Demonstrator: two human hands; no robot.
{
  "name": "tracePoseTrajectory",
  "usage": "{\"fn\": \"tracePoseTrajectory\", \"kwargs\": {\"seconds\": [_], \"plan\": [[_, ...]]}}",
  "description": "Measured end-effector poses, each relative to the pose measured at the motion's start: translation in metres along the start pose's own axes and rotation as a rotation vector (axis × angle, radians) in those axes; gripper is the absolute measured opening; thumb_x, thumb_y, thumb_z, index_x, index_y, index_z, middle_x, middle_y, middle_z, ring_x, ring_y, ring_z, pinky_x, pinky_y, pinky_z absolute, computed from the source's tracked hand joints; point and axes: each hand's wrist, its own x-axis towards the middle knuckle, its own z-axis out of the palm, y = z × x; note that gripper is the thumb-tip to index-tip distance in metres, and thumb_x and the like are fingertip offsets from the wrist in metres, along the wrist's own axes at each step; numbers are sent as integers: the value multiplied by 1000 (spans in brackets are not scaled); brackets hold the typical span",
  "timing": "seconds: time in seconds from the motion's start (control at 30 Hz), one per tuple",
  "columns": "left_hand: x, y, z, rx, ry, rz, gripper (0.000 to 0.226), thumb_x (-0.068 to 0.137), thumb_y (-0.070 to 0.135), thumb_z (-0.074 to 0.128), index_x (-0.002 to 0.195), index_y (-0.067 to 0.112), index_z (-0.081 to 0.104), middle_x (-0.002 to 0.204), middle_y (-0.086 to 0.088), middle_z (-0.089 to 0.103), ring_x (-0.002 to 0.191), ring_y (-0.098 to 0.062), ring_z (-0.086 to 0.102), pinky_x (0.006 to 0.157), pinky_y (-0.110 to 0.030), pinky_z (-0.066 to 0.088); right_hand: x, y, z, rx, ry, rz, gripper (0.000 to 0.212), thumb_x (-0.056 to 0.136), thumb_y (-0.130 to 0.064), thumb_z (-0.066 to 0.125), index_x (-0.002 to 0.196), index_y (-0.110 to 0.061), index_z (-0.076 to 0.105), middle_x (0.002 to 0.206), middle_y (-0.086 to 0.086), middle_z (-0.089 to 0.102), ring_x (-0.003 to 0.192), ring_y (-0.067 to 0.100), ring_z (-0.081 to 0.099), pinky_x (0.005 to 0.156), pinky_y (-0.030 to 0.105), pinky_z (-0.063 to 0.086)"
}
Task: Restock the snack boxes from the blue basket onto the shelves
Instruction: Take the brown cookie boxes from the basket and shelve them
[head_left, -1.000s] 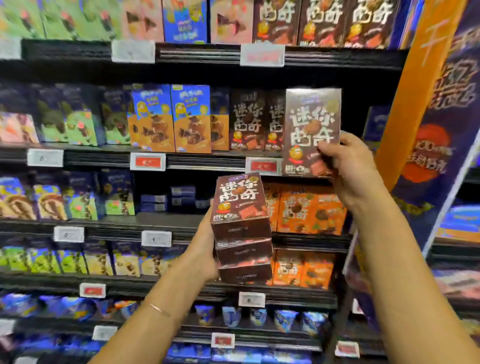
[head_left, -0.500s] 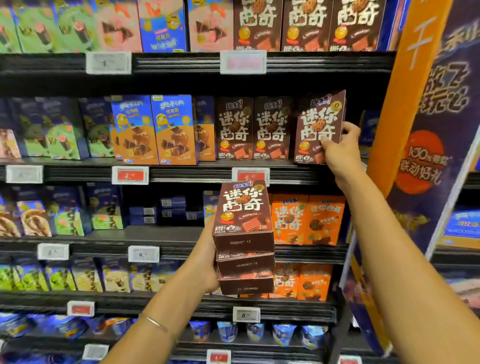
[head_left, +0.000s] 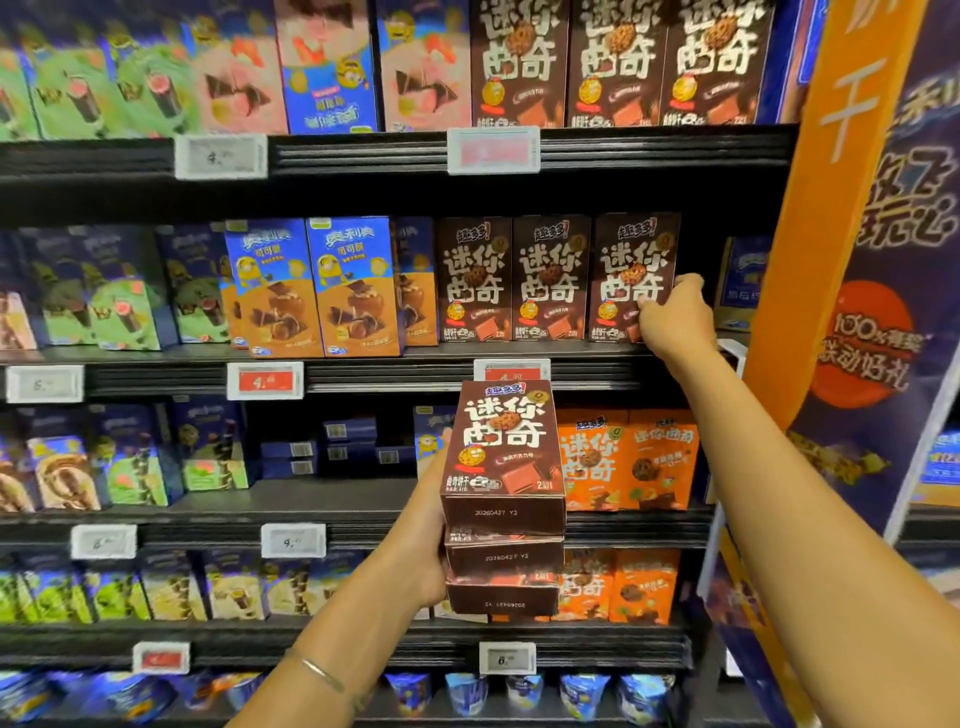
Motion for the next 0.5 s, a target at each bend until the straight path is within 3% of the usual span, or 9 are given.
{"fn": "tracePoseTrajectory", "kwargs": {"seconds": [0.17,0.27,0.37,0.43,0.5], "plan": [[2,0,-5,6,-56,-21,61,41,68,83,73,16,86,87,-11,82,72,-31,80,58,-41,63,-1,0,3,-77,2,-22,39,101,-29,56,133,-13,42,135,15,59,124,40,55,106,59,42],[2,0,-7,-19,-52,-22,60,43,66,84,75,15,85,88,-14,81,71,-33,79,57,-42,63,-4,-1,3,-79,-11,-7,46,100,-35,58,137,-12,42,139,15,57,129,40,51,107,58,41],[1,1,-6,-54,-61,-22,62,49,64,83,84,13,84,86,-14,80,68,-32,79,55,-41,63,-26,-5,0,-50,133,-61,48,98,-37,59,139,-15,46,139,12,54,129,35,49,105,55,43],[-2,2,-7,-82,-45,-3,56,60,61,79,89,13,83,86,-14,80,68,-32,79,56,-41,63,-57,-9,0,137,198,-184,33,97,-37,60,126,-21,54,122,3,60,115,20,58,95,47,51],[-3,4,-8,-107,-44,-6,49,77,60,73,78,12,85,85,-14,80,68,-32,78,57,-40,63,-93,-15,-1,287,104,-263,22,94,-44,60,108,-26,59,99,-9,63,91,-1,61,82,35,55]]}}
